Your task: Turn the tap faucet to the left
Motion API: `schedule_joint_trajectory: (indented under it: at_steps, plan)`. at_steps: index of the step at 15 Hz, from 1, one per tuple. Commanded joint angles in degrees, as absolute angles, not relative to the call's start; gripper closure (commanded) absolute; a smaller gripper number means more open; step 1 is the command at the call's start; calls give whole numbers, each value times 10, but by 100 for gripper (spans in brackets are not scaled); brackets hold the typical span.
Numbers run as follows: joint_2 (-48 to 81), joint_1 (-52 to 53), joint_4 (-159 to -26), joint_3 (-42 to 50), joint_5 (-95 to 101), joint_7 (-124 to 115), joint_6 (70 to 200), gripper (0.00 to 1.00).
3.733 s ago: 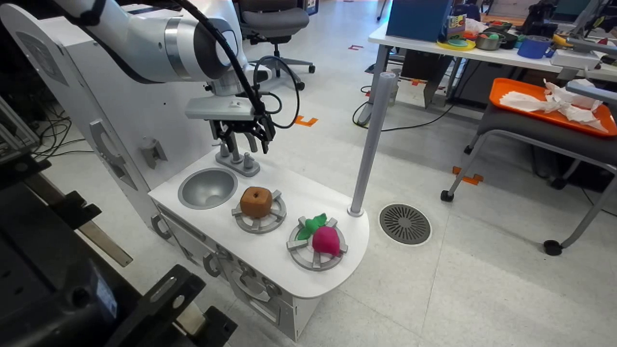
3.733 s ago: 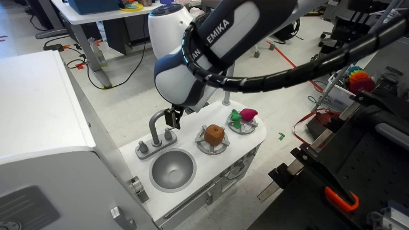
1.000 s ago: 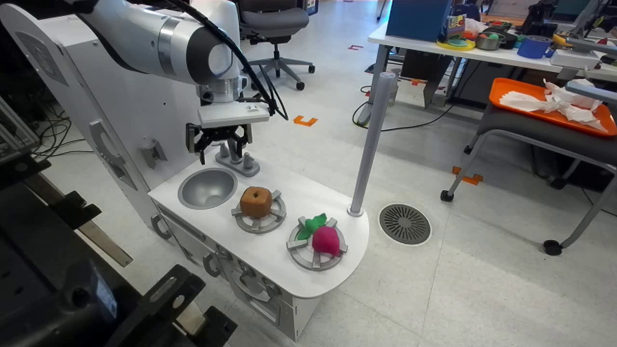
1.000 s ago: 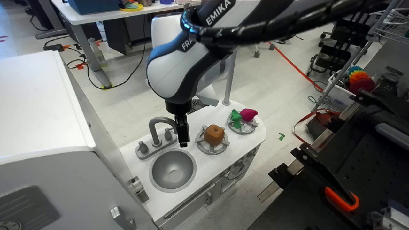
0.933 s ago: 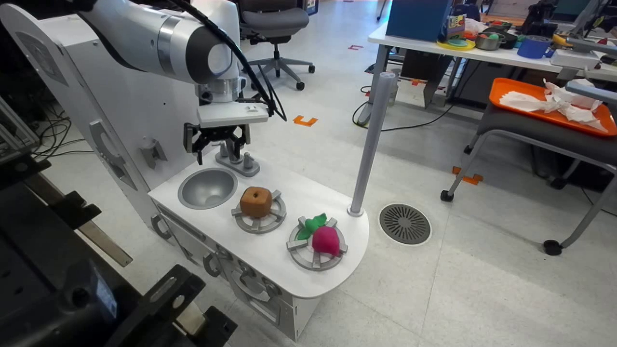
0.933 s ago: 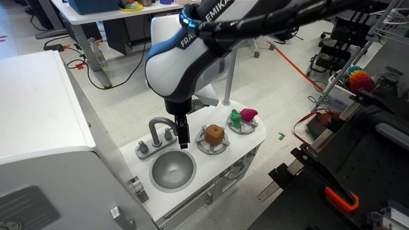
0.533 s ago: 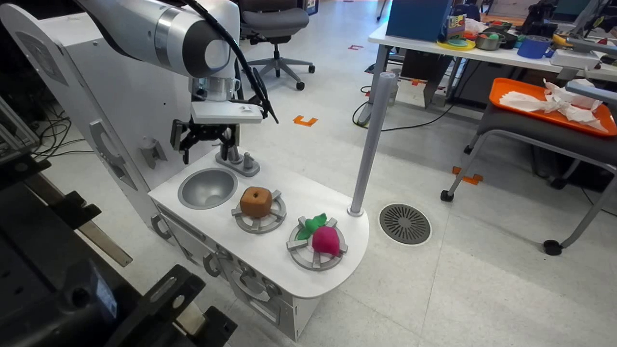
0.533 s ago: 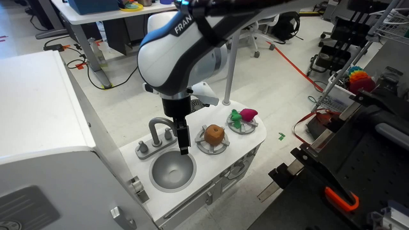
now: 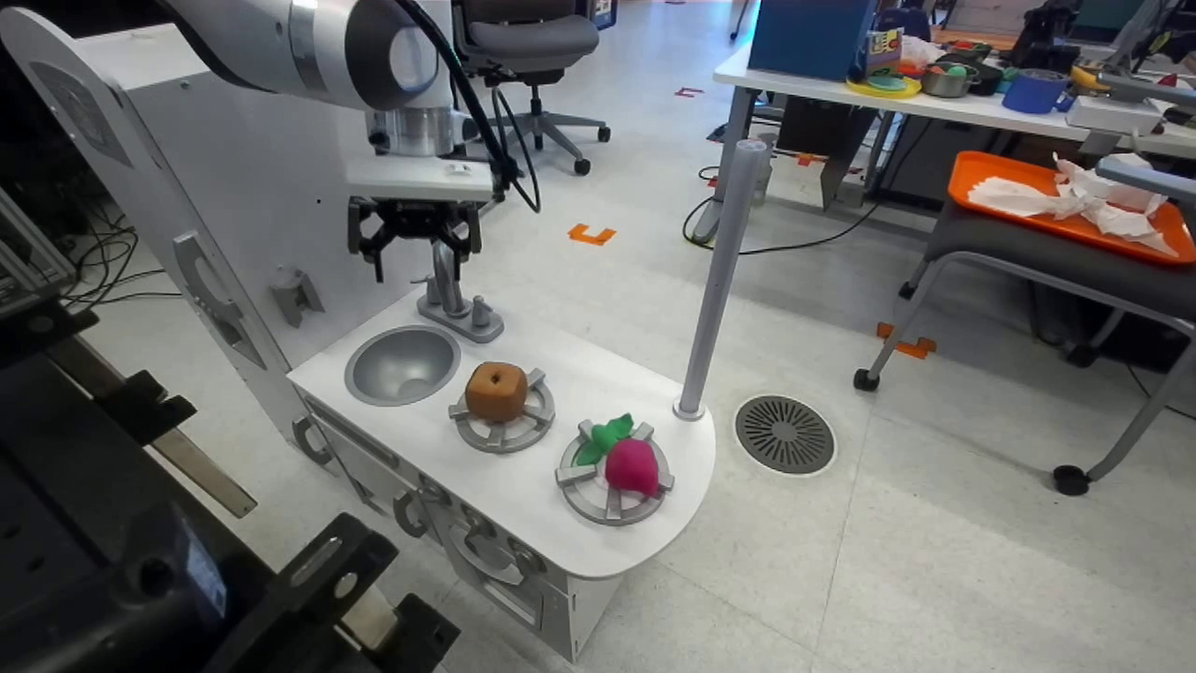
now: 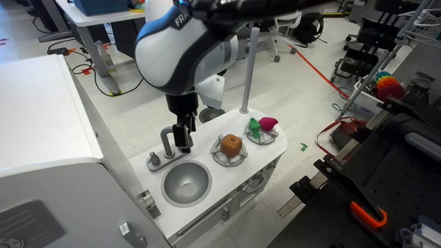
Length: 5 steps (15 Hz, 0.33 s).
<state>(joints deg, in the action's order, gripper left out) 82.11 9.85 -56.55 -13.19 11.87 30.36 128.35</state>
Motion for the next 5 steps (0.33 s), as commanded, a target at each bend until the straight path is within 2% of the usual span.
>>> schedule_joint_trajectory:
  at_steps: [1, 5]
  plan:
    - [807, 109, -570, -126, 119, 276, 1282, 0]
    - [786, 118, -586, -117, 119, 247, 1281, 0]
